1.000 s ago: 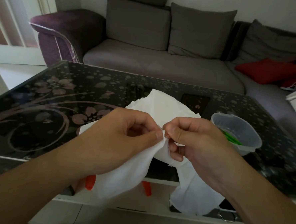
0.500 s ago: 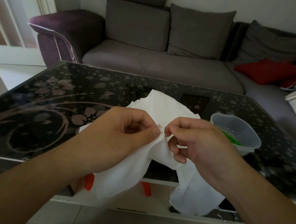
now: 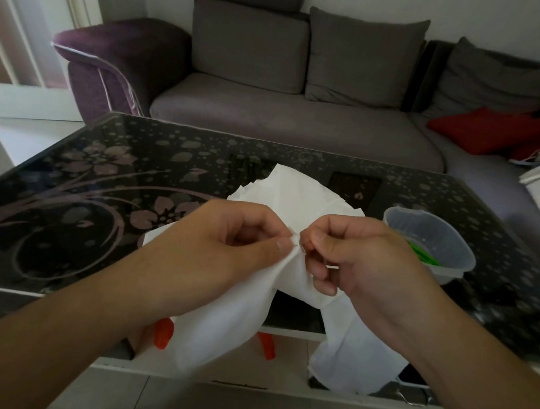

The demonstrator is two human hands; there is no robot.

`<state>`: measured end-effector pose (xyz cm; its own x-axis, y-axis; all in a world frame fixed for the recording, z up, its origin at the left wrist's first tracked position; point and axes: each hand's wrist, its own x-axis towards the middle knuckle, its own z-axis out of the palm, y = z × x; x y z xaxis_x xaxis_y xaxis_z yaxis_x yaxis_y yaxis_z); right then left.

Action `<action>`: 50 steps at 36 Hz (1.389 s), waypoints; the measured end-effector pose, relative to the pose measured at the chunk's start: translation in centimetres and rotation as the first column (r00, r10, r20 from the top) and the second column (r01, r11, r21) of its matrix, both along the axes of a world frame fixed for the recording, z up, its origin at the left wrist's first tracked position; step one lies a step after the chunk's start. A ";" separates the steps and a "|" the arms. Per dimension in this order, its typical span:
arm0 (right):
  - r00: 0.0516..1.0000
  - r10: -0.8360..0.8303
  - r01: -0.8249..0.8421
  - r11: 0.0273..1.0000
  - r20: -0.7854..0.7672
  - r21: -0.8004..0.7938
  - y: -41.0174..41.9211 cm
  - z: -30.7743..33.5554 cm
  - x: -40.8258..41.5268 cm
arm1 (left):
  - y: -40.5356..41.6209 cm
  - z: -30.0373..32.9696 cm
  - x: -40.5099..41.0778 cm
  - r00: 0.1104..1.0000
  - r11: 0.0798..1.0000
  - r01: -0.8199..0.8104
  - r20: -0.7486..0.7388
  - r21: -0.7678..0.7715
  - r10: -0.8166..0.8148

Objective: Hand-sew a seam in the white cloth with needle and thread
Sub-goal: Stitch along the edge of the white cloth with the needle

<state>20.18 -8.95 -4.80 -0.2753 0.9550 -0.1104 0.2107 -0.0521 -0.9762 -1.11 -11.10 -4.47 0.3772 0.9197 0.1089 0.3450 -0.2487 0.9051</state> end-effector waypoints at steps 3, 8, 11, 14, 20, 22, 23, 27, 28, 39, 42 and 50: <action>1.000 0.016 -0.016 1.000 -0.002 -0.010 0.0 0.1 0.0 | 0.0 0.1 0.1 1.000 1.000 0.019 0.000 0.003 -0.019; 0.999 0.033 -0.034 0.999 -0.021 -0.011 0.0 0.2 0.1 | 0.0 0.0 0.1 1.000 0.999 0.021 -0.007 0.032 -0.021; 0.997 0.055 -0.056 0.998 -0.056 -0.011 0.0 0.1 0.0 | 0.0 -0.1 0.1 1.000 0.999 0.021 -0.003 0.048 -0.021; 0.996 0.057 -0.058 0.998 -0.075 -0.010 -0.1 0.0 0.0 | -0.1 -0.1 0.1 1.000 0.998 0.026 -0.011 0.054 -0.026; 0.991 0.065 -0.066 0.998 -0.117 -0.009 -0.2 0.1 -0.3 | 0.0 -0.1 0.1 1.000 0.998 0.021 -0.018 0.052 -0.020; 0.991 0.054 -0.055 0.998 -0.120 -0.009 -0.3 0.0 -0.4 | 0.0 -0.2 0.2 1.000 0.999 0.014 -0.026 0.051 -0.013; 0.992 0.047 -0.048 0.999 -0.117 -0.007 -0.4 0.0 -0.4 | 0.0 -0.2 0.1 1.000 0.999 0.011 -0.029 0.053 -0.010; 0.998 0.024 -0.022 0.999 -0.064 0.042 -0.6 0.4 -0.4 | 0.0 -0.1 -0.1 1.000 0.998 0.003 -0.030 0.055 -0.002; 0.999 0.013 -0.010 0.998 -0.037 0.067 -0.7 0.5 -0.3 | 0.0 -0.1 -0.1 1.000 0.999 0.003 -0.019 0.049 -0.002; 0.938 -0.030 -0.216 0.728 0.345 0.651 -1.3 1.4 -0.2 | 0.1 0.1 0.1 0.998 0.998 -0.054 0.028 0.019 0.053; 0.945 -0.056 -0.197 0.689 0.323 0.697 -1.4 1.0 -0.9 | 0.3 0.0 -0.1 0.999 0.999 -0.045 0.027 0.030 0.044; 0.981 -0.079 -0.080 0.675 0.179 0.733 -1.8 0.5 -1.4 | 0.1 0.0 -0.3 0.998 0.998 -0.027 0.052 -0.053 0.030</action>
<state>18.82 -10.74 -4.33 -0.3262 0.7474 0.5787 0.3856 0.6642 -0.6404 -1.39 -10.96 -4.50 0.3456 0.9350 0.0794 0.3028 -0.1912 0.9337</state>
